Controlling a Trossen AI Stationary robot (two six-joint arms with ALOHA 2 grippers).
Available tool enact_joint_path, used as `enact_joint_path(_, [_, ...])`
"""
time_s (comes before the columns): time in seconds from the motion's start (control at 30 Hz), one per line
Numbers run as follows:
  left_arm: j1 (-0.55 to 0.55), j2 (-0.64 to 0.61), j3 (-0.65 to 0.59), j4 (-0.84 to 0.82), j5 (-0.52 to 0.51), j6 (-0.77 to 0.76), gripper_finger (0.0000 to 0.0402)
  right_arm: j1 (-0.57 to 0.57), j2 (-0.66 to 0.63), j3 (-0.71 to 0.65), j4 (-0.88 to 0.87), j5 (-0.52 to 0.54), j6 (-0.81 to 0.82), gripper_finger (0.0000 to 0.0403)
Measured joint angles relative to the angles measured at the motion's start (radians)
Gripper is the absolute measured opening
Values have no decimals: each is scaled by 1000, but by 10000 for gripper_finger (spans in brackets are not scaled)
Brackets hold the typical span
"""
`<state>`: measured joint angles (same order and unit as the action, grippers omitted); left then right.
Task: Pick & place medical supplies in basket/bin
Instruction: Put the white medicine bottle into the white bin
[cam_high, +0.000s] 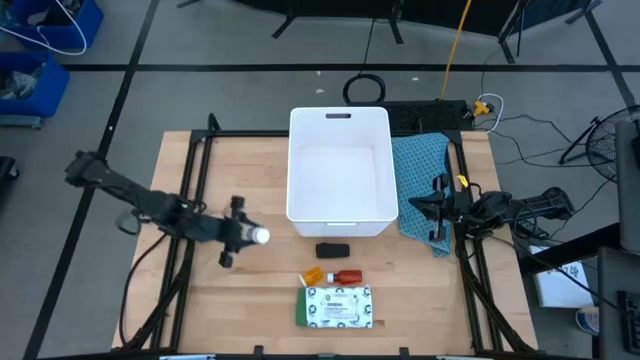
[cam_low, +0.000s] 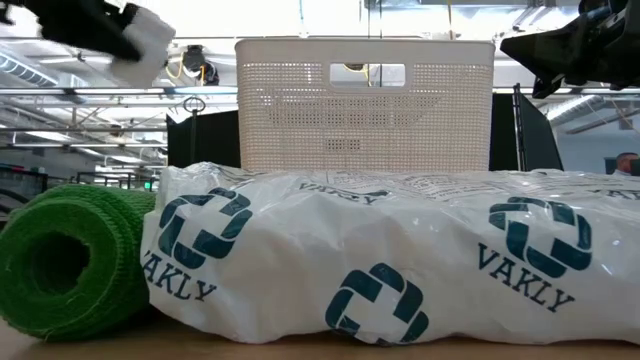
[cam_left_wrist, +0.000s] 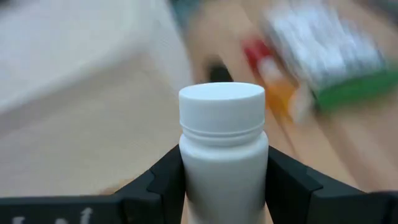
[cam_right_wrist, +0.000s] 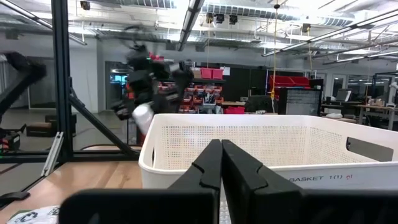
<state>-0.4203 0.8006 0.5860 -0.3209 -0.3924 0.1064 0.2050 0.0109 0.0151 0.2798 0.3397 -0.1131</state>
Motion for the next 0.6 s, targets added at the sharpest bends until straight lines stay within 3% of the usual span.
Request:
enact_joint_path(0.2, [119, -214, -194, 332, -140, -26, 170, 0, 0, 0, 0, 0, -1, 0])
enact_joint_path(0.37, [275, -243, -269, 548, -234, -83, 170, 0, 0, 0, 0, 0, -2, 0])
enact_joint_path(0.47, [386, -204, -201, 553, -150, -86, 173, 0, 0, 0, 0, -1, -3, 0])
enact_joint_path(0.6, [534, -59, 22, 453, 35, -85, 169, 0, 0, 0, 0, -1, -29, 0])
